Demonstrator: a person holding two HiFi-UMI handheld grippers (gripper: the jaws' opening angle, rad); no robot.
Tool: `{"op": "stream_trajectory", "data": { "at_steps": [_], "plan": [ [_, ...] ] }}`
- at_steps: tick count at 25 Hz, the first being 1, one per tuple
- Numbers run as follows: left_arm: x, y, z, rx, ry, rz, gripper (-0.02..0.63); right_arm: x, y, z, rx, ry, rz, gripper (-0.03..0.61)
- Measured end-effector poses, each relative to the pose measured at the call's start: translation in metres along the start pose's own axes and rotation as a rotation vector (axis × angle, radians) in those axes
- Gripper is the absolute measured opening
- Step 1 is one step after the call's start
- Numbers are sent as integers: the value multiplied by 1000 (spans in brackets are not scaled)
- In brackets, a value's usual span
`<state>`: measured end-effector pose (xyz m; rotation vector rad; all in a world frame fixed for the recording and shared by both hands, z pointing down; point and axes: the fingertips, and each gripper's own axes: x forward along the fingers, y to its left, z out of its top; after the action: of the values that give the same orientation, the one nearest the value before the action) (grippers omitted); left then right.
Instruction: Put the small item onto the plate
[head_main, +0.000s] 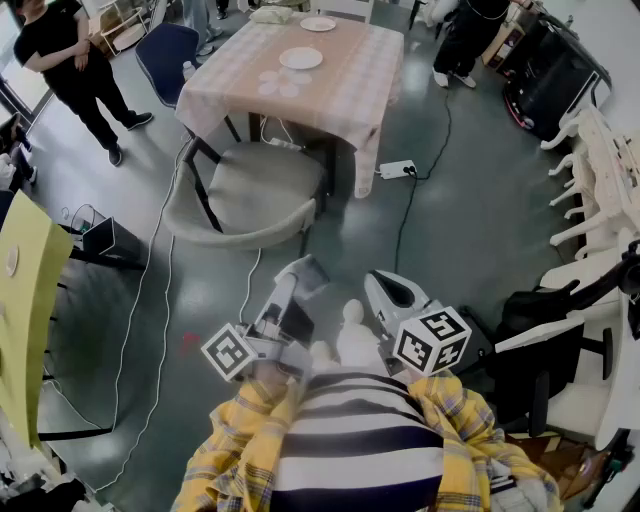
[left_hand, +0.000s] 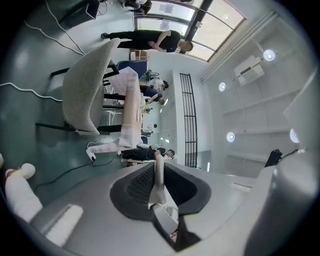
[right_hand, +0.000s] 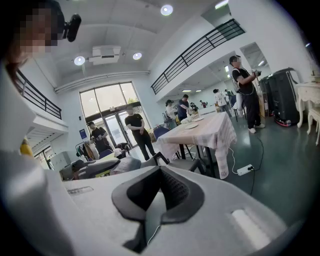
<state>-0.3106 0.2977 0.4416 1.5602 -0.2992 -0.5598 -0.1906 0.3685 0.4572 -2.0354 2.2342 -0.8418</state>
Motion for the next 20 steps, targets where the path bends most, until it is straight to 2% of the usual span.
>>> {"op": "stream_trajectory", "data": {
  "at_steps": [7,10,20],
  "plan": [
    [26,10,11,-20,1,19,57,30,-26,15,-13,7,-5,-5],
    [41,13,18,-2,1,35,57,44,-40,26,-16,7,-5,-5],
    [132,13,35,46,1,24,57,93,-92,80,-58,-11,33,-5]
  ]
}}
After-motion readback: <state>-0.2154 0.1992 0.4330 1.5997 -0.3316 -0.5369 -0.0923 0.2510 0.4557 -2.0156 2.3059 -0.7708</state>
